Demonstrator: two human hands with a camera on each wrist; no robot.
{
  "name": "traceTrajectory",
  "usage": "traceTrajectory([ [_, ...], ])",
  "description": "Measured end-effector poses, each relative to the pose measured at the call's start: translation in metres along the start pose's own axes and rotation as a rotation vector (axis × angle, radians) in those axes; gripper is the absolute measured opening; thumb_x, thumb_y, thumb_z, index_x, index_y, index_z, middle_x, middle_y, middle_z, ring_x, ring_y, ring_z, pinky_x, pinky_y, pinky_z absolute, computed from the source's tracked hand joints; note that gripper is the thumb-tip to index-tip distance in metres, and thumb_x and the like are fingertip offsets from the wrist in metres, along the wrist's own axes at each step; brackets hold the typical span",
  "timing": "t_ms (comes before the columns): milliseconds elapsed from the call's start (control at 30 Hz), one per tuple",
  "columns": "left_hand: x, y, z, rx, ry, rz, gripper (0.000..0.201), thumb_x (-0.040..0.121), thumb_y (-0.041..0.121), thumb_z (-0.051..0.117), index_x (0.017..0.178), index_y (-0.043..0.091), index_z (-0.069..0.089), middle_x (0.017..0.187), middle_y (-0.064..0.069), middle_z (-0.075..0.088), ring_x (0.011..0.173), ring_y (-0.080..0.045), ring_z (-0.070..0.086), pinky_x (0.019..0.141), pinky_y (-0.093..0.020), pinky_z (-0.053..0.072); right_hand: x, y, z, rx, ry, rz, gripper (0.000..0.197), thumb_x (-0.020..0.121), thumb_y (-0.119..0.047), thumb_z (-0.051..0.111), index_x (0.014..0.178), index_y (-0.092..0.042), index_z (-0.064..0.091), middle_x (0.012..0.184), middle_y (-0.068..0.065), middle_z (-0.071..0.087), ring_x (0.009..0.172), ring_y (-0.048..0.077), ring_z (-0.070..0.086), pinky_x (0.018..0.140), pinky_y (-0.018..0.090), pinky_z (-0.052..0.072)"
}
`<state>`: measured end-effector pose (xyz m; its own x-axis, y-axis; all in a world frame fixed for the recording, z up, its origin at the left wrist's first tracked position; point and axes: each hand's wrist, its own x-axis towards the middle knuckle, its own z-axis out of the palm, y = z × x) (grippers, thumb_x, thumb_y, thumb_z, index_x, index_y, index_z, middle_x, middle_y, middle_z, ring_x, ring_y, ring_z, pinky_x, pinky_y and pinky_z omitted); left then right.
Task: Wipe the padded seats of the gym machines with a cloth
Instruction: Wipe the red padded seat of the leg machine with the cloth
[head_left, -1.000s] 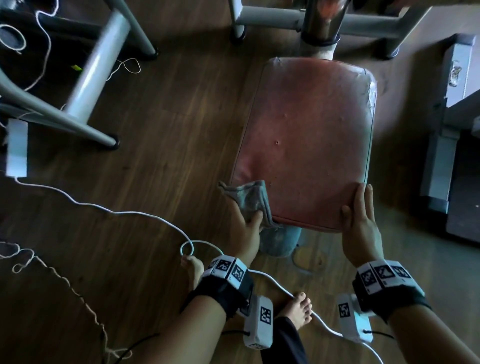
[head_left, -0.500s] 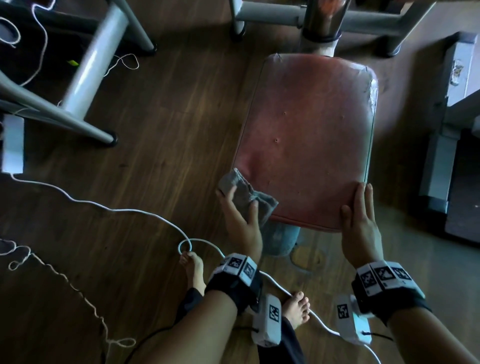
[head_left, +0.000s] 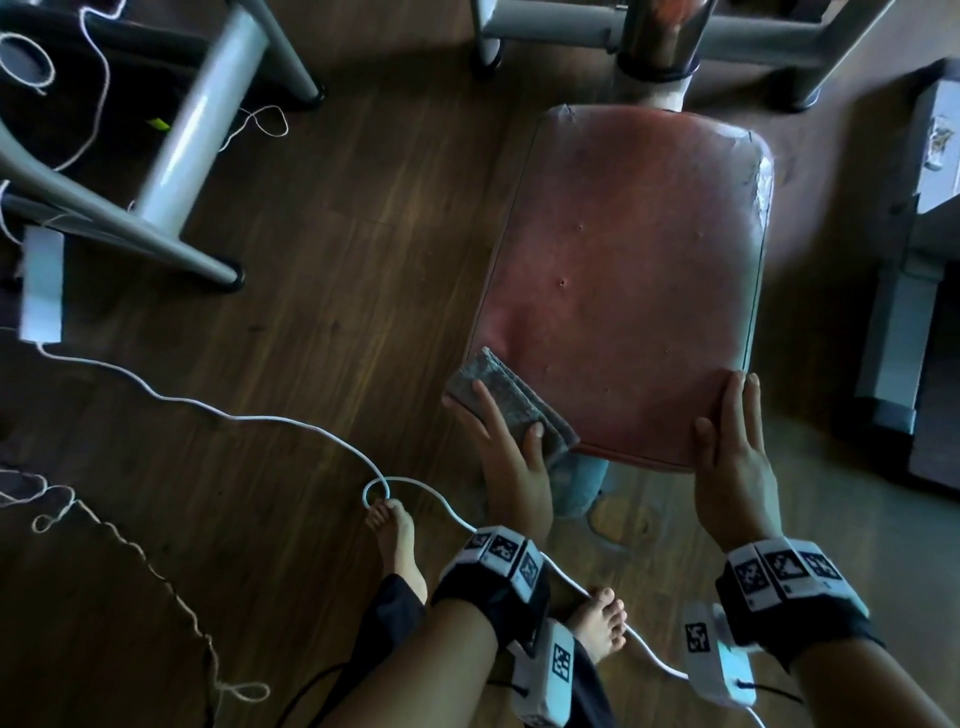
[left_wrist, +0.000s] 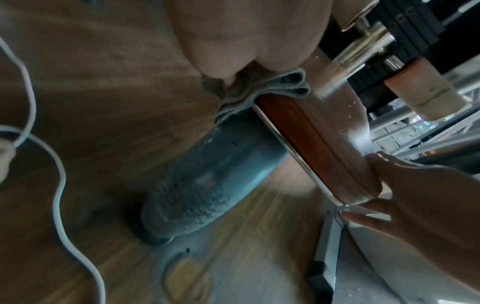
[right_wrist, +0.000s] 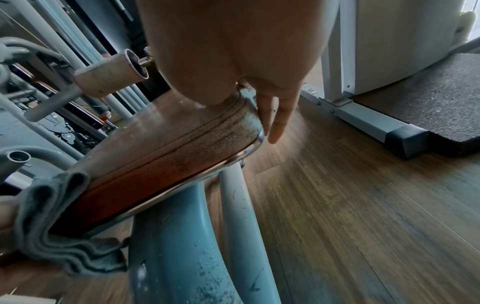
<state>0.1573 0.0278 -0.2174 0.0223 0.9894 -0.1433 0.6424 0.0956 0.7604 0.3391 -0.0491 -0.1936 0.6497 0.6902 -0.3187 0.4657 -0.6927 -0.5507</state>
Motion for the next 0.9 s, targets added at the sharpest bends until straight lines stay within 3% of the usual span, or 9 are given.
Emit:
traceTrajectory([
  [100,-0.011,0.015,0.006,0.001,0.004,-0.067,0.08,0.095,0.022,0.058,0.156,0.016,0.005,0.16,-0.014,-0.02,0.15,-0.022,-0.004,0.119,-0.042,0.021,-0.001,0.0,0.002,0.005,0.016,-0.004,0.059,0.103,-0.034,0.032,0.154,-0.031,0.004,0.162,-0.01,-0.001,0.128,0.036,0.047,0.081,0.037,0.041],
  [233,-0.037,0.04,0.02,-0.052,-0.041,-0.142,0.085,0.094,0.019,0.06,0.154,0.013,0.0,0.158,-0.016,-0.023,0.143,-0.013,-0.003,0.108,0.0,0.003,-0.001,0.0,0.002,0.009,0.014,0.002,0.059,0.103,-0.032,0.033,0.154,-0.03,0.005,0.162,-0.009,-0.001,0.128,0.036,0.047,0.083,0.038,0.042],
  [300,-0.028,0.036,0.019,-0.076,-0.023,-0.157,0.084,0.095,0.02,0.058,0.153,0.016,-0.003,0.158,-0.016,-0.022,0.144,-0.012,-0.005,0.113,-0.006,0.004,0.0,-0.001,0.001,0.014,0.013,-0.001,0.059,0.102,-0.032,0.034,0.154,-0.03,0.006,0.162,-0.009,-0.001,0.13,0.035,0.045,0.084,0.037,0.042],
  [433,-0.002,0.024,0.014,-0.057,0.092,-0.209,0.079,0.096,0.024,0.056,0.154,0.014,0.004,0.159,-0.018,-0.016,0.149,-0.029,-0.003,0.12,-0.043,0.015,0.0,0.0,0.001,0.019,0.012,0.008,0.059,0.102,-0.034,0.033,0.155,-0.03,0.006,0.162,-0.01,-0.001,0.132,0.033,0.043,0.081,0.033,0.037],
  [500,-0.008,0.031,0.018,-0.051,0.105,-0.197,0.08,0.095,0.024,0.057,0.155,0.011,0.006,0.159,-0.02,-0.015,0.15,-0.024,-0.007,0.121,-0.038,0.014,0.0,-0.001,0.002,0.02,0.019,0.0,0.059,0.102,-0.033,0.033,0.155,-0.029,0.006,0.162,-0.009,-0.001,0.132,0.034,0.044,0.079,0.032,0.035],
  [567,-0.024,0.042,0.023,-0.058,0.082,-0.152,0.082,0.092,0.021,0.062,0.154,0.007,0.01,0.159,-0.022,-0.011,0.144,-0.003,-0.019,0.116,-0.012,0.003,-0.001,-0.001,0.001,0.011,0.019,0.009,0.059,0.102,-0.032,0.034,0.155,-0.028,0.007,0.162,-0.009,0.0,0.13,0.034,0.045,0.077,0.031,0.036],
  [633,-0.031,0.04,0.025,-0.078,0.072,-0.114,0.084,0.091,0.019,0.064,0.154,0.007,0.009,0.159,-0.021,-0.012,0.138,0.009,-0.024,0.11,-0.003,-0.002,-0.001,-0.002,-0.001,0.014,0.02,0.004,0.06,0.102,-0.031,0.035,0.155,-0.026,0.008,0.162,-0.008,0.001,0.132,0.033,0.043,0.08,0.033,0.039],
  [767,0.007,0.018,0.009,-0.064,0.087,-0.145,0.078,0.095,0.028,0.057,0.155,0.015,0.009,0.161,-0.015,-0.013,0.149,-0.018,-0.011,0.121,-0.04,0.01,0.004,0.002,-0.01,0.077,-0.005,-0.028,0.062,0.1,-0.027,0.045,0.154,-0.025,0.016,0.162,-0.006,0.008,0.143,0.022,0.029,0.101,0.028,0.031],
  [900,0.033,0.007,-0.011,-0.108,0.02,-0.076,0.073,0.096,0.028,0.056,0.155,0.021,0.014,0.163,-0.01,-0.001,0.15,-0.016,-0.001,0.12,-0.028,0.011,0.013,0.005,-0.019,0.121,-0.029,0.031,0.067,0.094,-0.02,0.058,0.151,-0.031,0.025,0.154,-0.003,0.034,0.124,0.026,0.051,0.091,0.032,0.039],
])
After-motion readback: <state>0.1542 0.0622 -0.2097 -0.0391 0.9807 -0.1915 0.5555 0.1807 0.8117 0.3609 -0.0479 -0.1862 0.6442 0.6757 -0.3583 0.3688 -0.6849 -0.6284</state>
